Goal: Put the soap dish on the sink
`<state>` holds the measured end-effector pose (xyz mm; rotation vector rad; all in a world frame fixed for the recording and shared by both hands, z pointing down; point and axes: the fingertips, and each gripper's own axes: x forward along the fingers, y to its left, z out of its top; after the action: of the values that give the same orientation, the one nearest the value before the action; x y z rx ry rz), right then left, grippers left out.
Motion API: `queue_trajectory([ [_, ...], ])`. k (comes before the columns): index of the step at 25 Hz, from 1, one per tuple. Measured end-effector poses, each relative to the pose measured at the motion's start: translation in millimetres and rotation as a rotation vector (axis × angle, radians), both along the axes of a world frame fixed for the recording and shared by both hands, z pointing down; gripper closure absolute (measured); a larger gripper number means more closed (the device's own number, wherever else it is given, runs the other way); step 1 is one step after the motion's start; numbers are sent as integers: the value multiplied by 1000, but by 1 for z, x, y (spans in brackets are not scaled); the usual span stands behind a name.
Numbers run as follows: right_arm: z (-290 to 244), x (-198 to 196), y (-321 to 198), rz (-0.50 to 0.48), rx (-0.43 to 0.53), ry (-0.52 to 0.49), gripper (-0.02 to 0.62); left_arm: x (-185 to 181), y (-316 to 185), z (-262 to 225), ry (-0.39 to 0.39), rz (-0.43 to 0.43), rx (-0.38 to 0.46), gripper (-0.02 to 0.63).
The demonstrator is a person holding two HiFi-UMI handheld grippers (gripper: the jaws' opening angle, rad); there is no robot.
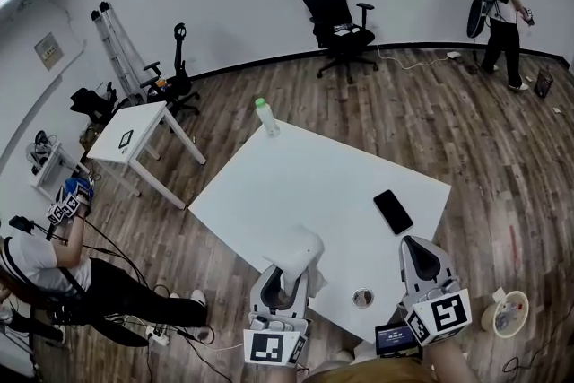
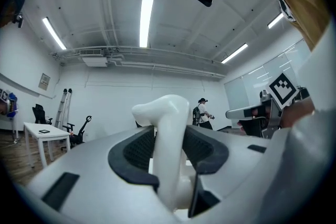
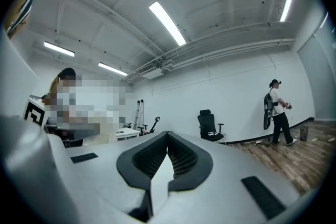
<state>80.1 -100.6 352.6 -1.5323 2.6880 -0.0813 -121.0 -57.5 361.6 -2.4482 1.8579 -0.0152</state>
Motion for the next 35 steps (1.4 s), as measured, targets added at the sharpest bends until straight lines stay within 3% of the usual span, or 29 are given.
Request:
queue_trajectory([
  [8, 14, 2, -31, -34, -4, 29, 586, 10, -29, 12, -1, -25, -31, 440],
  [17, 27, -8, -55, -43, -28, 43, 586, 14, -59, 32, 53, 25, -57, 440],
  [26, 56, -35, -69, -59, -100, 79, 586, 6, -86, 65, 122, 70, -139, 440],
  [35, 116, -61, -76, -82, -203, 147, 586, -4, -97, 129, 170, 88, -272, 440],
])
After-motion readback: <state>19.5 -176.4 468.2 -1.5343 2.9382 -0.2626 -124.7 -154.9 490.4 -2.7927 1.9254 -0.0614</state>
